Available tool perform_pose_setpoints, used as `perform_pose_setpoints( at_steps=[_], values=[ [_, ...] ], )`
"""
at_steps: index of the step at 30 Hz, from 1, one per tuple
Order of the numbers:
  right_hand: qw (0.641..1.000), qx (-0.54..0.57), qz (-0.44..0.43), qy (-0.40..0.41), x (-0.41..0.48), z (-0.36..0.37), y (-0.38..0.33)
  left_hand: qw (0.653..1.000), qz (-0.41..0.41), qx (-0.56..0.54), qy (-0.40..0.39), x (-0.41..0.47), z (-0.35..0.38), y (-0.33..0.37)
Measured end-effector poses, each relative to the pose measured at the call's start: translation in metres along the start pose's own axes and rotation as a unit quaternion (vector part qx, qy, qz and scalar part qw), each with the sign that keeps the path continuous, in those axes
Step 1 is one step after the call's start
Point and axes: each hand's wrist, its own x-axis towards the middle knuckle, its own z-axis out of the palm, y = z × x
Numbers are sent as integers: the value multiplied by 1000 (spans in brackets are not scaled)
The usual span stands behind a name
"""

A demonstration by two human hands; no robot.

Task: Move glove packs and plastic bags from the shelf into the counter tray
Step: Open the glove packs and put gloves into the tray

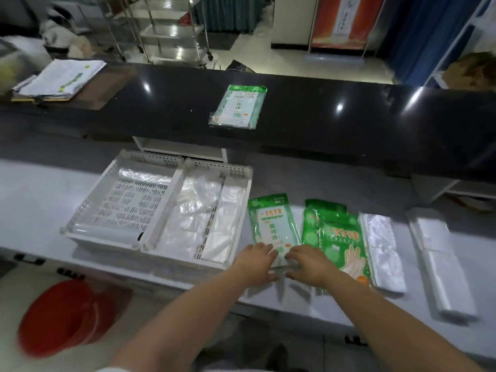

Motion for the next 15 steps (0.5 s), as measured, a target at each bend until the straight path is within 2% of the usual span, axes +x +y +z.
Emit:
perform_pose_setpoints(
  at_steps=[8,15],
  values=[
    [997,-48,-65,-15,-3,17,6,997,-60,-6,-39,-10,9,26],
    [996,-32,-35,76,4,13,12,999,-49,8,-18,0,-10,22]
  ],
)
